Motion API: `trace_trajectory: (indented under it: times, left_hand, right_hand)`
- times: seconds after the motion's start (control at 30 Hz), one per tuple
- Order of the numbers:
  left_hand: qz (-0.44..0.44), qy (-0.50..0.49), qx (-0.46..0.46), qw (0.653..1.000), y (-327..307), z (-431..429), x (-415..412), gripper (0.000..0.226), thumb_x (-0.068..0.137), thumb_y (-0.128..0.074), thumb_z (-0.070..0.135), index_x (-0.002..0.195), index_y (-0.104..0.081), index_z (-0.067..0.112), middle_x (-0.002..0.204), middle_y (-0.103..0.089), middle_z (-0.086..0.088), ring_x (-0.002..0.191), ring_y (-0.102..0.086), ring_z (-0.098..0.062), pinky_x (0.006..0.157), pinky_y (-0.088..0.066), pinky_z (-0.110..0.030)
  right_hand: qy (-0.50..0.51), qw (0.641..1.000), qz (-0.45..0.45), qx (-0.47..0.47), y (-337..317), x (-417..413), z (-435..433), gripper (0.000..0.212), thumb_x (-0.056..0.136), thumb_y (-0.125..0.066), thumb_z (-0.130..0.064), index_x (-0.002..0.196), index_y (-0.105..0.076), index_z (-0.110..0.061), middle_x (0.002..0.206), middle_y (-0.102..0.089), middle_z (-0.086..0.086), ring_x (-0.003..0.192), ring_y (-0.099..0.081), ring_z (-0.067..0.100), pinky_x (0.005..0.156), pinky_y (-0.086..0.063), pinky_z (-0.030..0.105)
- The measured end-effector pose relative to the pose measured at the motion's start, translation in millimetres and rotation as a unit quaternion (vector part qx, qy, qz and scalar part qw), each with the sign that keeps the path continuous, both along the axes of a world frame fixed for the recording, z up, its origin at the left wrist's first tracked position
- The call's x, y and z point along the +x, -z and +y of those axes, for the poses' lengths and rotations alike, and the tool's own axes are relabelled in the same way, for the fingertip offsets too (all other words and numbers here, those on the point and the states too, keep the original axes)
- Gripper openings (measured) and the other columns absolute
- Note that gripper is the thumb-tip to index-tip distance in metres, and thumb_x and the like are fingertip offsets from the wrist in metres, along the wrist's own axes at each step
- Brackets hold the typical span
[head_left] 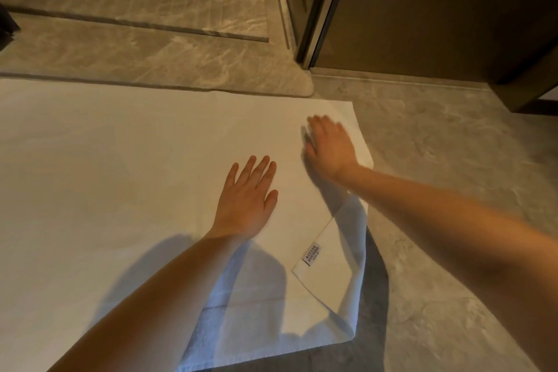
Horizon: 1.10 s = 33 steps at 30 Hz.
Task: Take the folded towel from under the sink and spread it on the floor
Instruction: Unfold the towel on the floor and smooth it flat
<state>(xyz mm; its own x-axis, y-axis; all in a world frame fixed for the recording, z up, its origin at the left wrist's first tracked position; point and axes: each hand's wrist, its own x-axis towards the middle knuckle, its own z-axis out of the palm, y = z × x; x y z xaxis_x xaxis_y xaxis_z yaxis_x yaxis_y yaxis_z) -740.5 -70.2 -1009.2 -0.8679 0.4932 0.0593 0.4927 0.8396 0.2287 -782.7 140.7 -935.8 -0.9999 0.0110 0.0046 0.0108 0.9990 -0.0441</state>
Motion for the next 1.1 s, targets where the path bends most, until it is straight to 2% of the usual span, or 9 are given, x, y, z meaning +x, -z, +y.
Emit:
trace_trajectory:
  times: [0.1, 0.23, 0.37, 0.67, 0.73, 0.8, 0.87, 0.97, 1.1]
  left_hand:
    - [0.001, 0.001, 0.003, 1.0, 0, 0, 0, 0.06, 0.101, -0.024, 0.043, 0.156, -0.018, 0.022, 0.164, -0.015, 0.003, 0.151, -0.007, -0.019, 0.122, -0.001, -0.043]
    - [0.001, -0.001, 0.0, 1.0, -1, 0, 1, 0.06, 0.1, -0.022, 0.044, 0.156, -0.018, 0.022, 0.164, -0.016, 0.003, 0.151, -0.008, -0.019, 0.122, -0.002, -0.043]
    - [0.002, 0.004, -0.012, 1.0, 0, -1, -1, 0.061, 0.099, -0.019, 0.045, 0.156, -0.018, 0.021, 0.164, -0.017, 0.001, 0.151, -0.009, -0.02, 0.122, -0.003, -0.044]
    - [-0.012, 0.007, -0.029, 0.999, -2, 0, -2, 0.06, 0.101, -0.022, 0.043, 0.156, -0.016, 0.02, 0.164, -0.014, 0.001, 0.151, -0.007, -0.021, 0.121, -0.004, -0.046]
    - [-0.01, 0.014, -0.032, 0.999, -2, -1, -1, 0.061, 0.1, -0.021, 0.043, 0.156, -0.016, 0.019, 0.164, -0.014, 0.0, 0.151, -0.007, -0.022, 0.12, -0.004, -0.046]
    - [-0.011, 0.017, -0.028, 0.999, -2, -2, -1, 0.061, 0.101, -0.023, 0.042, 0.156, -0.016, 0.019, 0.164, -0.014, -0.001, 0.151, -0.008, -0.023, 0.12, -0.004, -0.046]
    - [-0.014, 0.018, -0.031, 0.999, -3, -2, 0, 0.061, 0.101, -0.024, 0.042, 0.156, -0.016, 0.019, 0.164, -0.014, -0.001, 0.151, -0.007, -0.023, 0.12, -0.004, -0.046]
    - [-0.021, 0.017, -0.036, 0.999, -5, -2, 0, 0.061, 0.101, -0.023, 0.041, 0.157, -0.014, 0.019, 0.165, -0.011, 0.0, 0.151, -0.005, -0.022, 0.121, -0.003, -0.046]
    - [-0.045, 0.016, -0.036, 0.998, -18, 10, 9, 0.059, 0.101, -0.024, 0.035, 0.156, -0.014, 0.015, 0.165, -0.009, -0.002, 0.151, -0.004, -0.024, 0.121, -0.002, -0.048]
  right_hand:
    - [-0.005, 0.996, -0.077, -0.047, 30, 22, -12, 0.056, 0.104, -0.026, -0.035, 0.156, -0.014, -0.017, 0.163, -0.013, 0.004, 0.15, -0.008, 0.022, 0.121, -0.008, 0.045]
    - [0.007, 0.995, -0.09, -0.052, 40, 23, -10, 0.056, 0.105, -0.018, -0.038, 0.157, -0.003, -0.022, 0.165, -0.001, 0.0, 0.151, 0.002, 0.019, 0.122, -0.002, 0.044]
    - [-0.009, 0.991, -0.112, -0.068, 33, 32, -14, 0.058, 0.105, -0.022, -0.039, 0.157, -0.007, -0.02, 0.165, -0.005, 0.001, 0.151, -0.002, 0.023, 0.121, -0.006, 0.046]
    - [-0.057, 0.989, -0.109, -0.087, 29, 132, -17, 0.059, 0.102, -0.035, -0.037, 0.155, -0.019, -0.016, 0.162, -0.018, 0.006, 0.149, -0.012, 0.028, 0.12, -0.014, 0.045]
    - [-0.083, 0.988, -0.092, -0.088, 27, 148, -14, 0.055, 0.097, -0.048, -0.03, 0.148, -0.037, -0.009, 0.153, -0.036, 0.014, 0.14, -0.031, 0.034, 0.113, -0.028, 0.045]
    - [-0.118, 0.988, -0.056, -0.087, 20, 154, -10, 0.038, 0.091, -0.056, -0.021, 0.125, -0.057, -0.005, 0.123, -0.057, 0.014, 0.111, -0.052, 0.035, 0.091, -0.044, 0.045]
    - [-0.155, 0.984, -0.056, -0.072, 11, 154, -5, 0.019, 0.089, -0.057, -0.019, 0.103, -0.061, -0.007, 0.097, -0.059, 0.009, 0.087, -0.053, 0.031, 0.072, -0.043, 0.04]
    - [-0.167, 0.976, -0.129, -0.062, 1, 151, 4, 0.018, 0.093, -0.056, -0.03, 0.095, -0.059, -0.012, 0.091, -0.058, 0.003, 0.088, -0.051, 0.023, 0.075, -0.032, 0.034]
    - [-0.164, 0.965, -0.176, -0.105, -13, 152, 17, 0.026, 0.096, -0.056, -0.032, 0.087, -0.065, -0.009, 0.083, -0.052, -0.001, 0.087, -0.045, 0.017, 0.081, -0.04, 0.038]
